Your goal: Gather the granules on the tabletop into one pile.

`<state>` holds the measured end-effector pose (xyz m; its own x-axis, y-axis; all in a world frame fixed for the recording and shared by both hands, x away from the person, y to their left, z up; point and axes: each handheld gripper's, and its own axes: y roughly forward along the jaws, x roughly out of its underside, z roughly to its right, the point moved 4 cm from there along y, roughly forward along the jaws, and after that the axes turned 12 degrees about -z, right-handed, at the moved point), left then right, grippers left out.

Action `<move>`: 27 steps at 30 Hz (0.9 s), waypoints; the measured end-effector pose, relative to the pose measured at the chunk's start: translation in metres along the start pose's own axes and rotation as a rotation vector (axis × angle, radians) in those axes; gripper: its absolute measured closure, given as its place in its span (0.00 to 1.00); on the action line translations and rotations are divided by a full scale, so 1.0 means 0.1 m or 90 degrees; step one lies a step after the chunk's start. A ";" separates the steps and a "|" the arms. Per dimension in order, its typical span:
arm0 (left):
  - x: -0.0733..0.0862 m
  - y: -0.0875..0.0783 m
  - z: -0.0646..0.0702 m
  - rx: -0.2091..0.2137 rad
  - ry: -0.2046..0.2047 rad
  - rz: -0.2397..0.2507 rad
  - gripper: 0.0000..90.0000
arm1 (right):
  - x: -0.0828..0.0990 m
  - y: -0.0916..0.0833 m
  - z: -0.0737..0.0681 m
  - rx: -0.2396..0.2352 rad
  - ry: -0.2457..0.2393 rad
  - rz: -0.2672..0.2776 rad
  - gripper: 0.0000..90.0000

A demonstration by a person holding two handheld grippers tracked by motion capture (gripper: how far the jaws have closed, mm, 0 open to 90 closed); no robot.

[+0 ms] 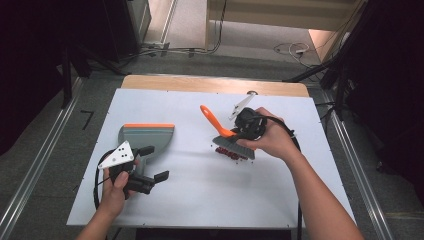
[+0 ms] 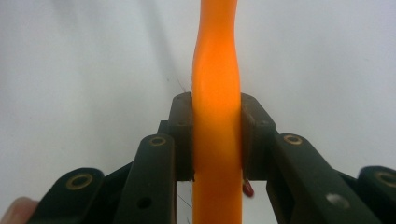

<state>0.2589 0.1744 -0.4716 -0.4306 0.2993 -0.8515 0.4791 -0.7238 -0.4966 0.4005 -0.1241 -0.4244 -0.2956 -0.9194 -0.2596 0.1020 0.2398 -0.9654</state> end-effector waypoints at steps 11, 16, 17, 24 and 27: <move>0.00 0.02 0.01 0.000 0.001 -0.003 0.00 | 0.46 0.10 0.31 0.111 0.293 -0.031 0.77; 0.00 0.02 0.01 0.000 0.002 -0.003 0.00 | 0.46 0.27 0.33 0.132 0.368 -0.051 0.77; 0.00 0.02 0.01 0.000 0.000 -0.001 0.00 | 0.44 0.28 0.32 0.125 0.381 -0.046 0.77; 0.00 0.01 0.01 0.000 0.000 0.000 0.00 | 0.31 0.29 0.25 0.105 0.383 -0.029 0.77; 0.00 0.00 0.00 0.000 0.000 0.000 0.00 | 0.32 0.26 0.26 0.104 0.386 -0.020 0.77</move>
<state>0.2587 0.1741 -0.4715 -0.4308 0.2986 -0.8516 0.4793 -0.7239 -0.4963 0.4185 -0.1550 -0.4574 -0.7823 -0.5728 -0.2446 0.2142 0.1214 -0.9692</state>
